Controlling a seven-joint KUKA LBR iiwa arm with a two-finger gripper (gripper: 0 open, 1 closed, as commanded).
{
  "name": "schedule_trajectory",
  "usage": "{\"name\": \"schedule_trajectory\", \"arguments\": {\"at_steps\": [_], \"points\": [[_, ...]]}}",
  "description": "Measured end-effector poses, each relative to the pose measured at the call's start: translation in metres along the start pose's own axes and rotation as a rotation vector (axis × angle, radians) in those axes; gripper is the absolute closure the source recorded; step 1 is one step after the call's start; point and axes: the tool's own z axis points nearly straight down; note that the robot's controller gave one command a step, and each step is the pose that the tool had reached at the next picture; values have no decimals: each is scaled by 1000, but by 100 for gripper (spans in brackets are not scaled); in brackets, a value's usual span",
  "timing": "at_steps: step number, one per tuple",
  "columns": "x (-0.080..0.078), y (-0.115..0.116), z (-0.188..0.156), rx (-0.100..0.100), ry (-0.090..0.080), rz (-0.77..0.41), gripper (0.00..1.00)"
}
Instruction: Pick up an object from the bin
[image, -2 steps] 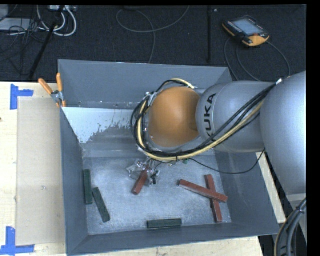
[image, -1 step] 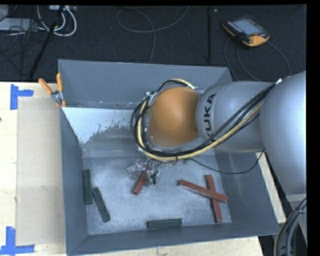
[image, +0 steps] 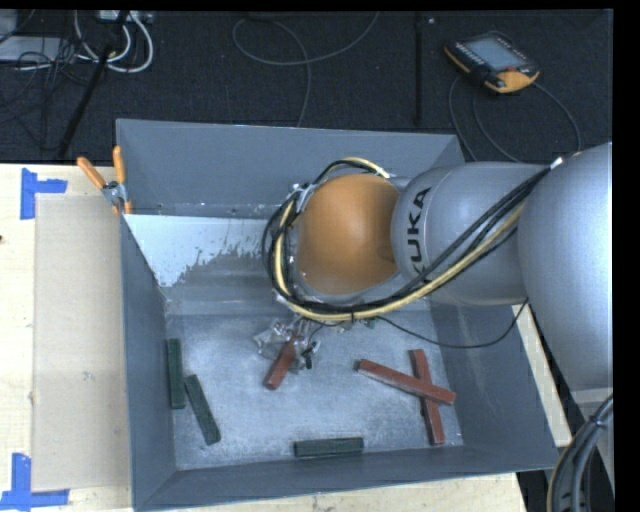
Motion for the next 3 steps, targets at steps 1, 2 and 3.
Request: {"name": "schedule_trajectory", "arguments": {"at_steps": [1, 2, 3], "points": [[0, 0, 0, 0, 0, 1, 100], [0, 0, 0, 0, 0, 1, 100], [0, 0, 0, -1, 0, 2, 100]]}}
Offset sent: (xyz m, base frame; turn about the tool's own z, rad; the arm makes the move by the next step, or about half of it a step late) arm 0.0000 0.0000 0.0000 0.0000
